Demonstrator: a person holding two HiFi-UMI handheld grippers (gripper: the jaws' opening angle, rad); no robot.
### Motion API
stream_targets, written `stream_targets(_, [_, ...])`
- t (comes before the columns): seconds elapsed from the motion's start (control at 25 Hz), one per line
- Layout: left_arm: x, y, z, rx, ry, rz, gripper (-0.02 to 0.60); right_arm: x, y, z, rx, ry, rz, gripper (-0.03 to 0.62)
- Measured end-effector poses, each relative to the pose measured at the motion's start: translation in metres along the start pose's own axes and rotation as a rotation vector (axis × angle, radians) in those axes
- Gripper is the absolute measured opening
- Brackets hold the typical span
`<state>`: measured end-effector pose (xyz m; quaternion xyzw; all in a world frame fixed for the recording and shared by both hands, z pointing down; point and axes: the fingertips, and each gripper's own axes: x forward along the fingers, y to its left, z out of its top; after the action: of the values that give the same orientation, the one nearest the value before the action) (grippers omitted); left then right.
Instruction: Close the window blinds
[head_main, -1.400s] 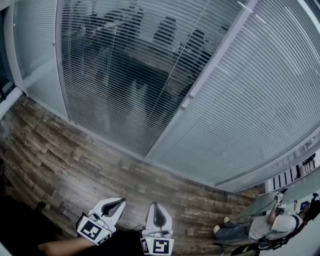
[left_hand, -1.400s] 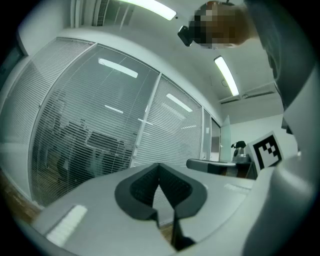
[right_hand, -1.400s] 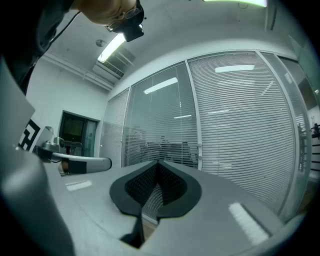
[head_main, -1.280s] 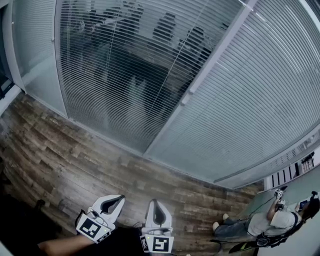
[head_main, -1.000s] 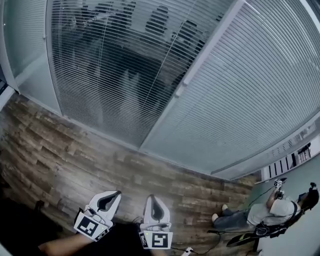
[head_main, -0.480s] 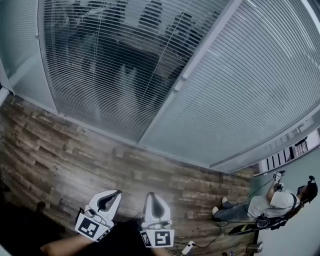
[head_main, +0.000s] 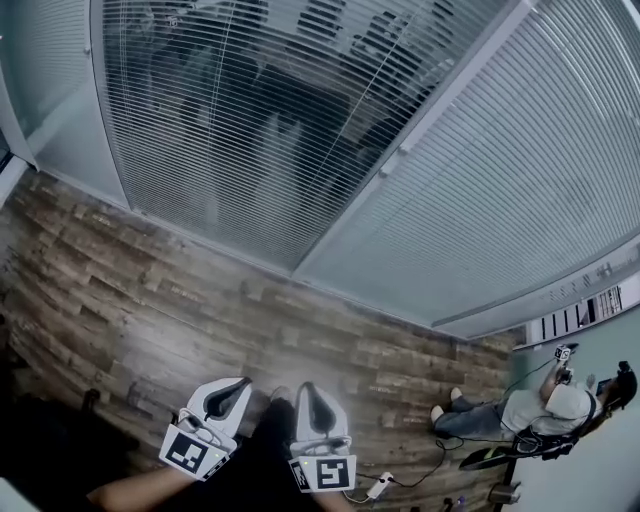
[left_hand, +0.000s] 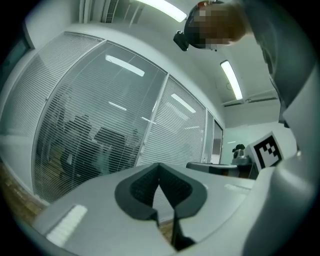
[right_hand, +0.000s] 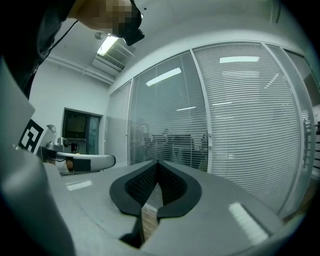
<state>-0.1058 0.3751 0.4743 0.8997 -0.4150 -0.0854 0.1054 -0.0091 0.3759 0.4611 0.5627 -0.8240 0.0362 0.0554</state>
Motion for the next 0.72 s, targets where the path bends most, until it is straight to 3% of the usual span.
stream_targets(0.08, [0.004,0.003,0.001,0.011,-0.001,0.005,-0.002,0.008,0.002,-0.002,0.001,0.021,0.031,0.002])
stream_targets(0.24, [0.022,-0.005,0.006,0.125,0.012,-0.046,-0.002,0.02,-0.005,-0.004,-0.041,0.024,0.016,0.002])
stream_targets(0.36, [0.047,-0.006,0.007,0.102,0.018,-0.055,-0.002,0.035,-0.026,-0.003,-0.028,0.005,0.005,0.002])
stream_targets(0.48, [0.083,0.003,0.015,0.064,0.001,-0.037,-0.002,0.056,-0.057,0.014,0.016,-0.077,0.002,0.002])
stream_targets(0.72, [0.158,0.015,0.025,0.108,0.002,-0.043,-0.002,0.1,-0.133,0.043,0.004,-0.173,-0.074,0.002])
